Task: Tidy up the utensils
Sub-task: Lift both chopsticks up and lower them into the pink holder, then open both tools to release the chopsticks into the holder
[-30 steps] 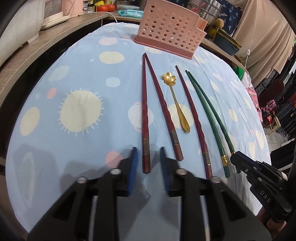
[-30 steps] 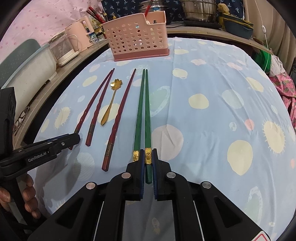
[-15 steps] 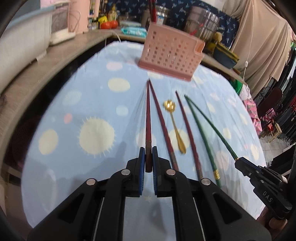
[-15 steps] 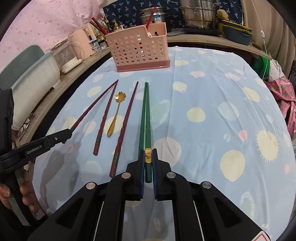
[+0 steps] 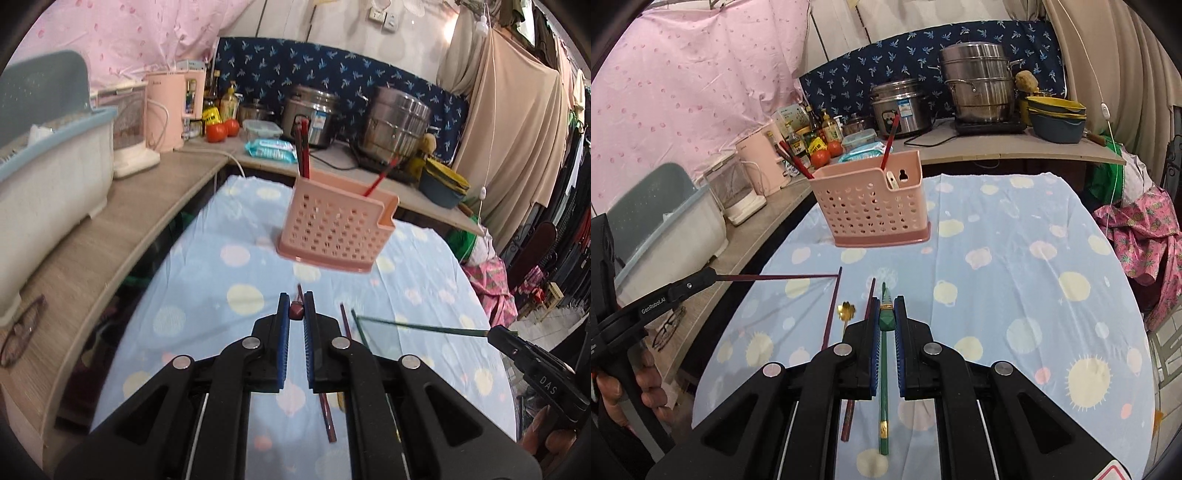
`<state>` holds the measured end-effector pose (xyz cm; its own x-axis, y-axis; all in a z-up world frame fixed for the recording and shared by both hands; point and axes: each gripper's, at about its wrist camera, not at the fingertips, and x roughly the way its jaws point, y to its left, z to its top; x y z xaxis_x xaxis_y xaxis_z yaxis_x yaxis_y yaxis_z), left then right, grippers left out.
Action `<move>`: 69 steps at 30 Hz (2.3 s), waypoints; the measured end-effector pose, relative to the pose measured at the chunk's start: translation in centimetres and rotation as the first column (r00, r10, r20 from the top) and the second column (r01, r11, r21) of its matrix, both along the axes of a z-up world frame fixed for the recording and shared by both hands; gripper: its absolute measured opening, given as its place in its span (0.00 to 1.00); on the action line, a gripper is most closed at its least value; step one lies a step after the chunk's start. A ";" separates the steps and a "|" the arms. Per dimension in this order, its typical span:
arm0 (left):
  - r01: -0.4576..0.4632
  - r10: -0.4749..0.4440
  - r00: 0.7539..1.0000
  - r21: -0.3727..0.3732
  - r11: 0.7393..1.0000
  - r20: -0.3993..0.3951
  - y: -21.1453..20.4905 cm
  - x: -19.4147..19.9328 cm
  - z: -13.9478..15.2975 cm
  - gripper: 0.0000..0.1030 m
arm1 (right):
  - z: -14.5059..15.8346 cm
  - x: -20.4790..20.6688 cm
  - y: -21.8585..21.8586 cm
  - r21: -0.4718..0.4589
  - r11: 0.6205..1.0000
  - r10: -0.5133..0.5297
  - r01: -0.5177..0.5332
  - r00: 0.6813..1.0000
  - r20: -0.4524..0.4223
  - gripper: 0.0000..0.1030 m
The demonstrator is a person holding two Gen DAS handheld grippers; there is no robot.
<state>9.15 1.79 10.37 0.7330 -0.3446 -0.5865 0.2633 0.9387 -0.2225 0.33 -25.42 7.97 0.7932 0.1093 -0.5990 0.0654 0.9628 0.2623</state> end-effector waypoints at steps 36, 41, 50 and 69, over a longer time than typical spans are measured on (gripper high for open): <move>-0.023 0.051 0.918 -0.076 0.997 0.394 -5.6 13.9 16.5 0.07 | 15.4 15.9 -3.4 0.086 0.995 -0.085 0.056 0.914 0.396 0.07; -0.043 0.060 0.931 -0.056 0.997 0.359 -6.0 16.9 14.5 0.07 | 14.1 19.1 -3.4 0.077 0.995 -0.093 0.069 0.923 0.374 0.07; -0.056 0.063 0.962 -0.035 0.998 0.267 -6.1 19.5 10.0 0.07 | 8.6 22.6 -3.0 0.080 0.995 -0.078 0.060 0.966 0.247 0.07; -0.079 0.082 0.978 -0.024 0.997 0.194 -6.3 20.0 7.4 0.12 | 5.2 23.2 -2.9 0.081 0.993 -0.099 0.086 0.980 0.173 0.16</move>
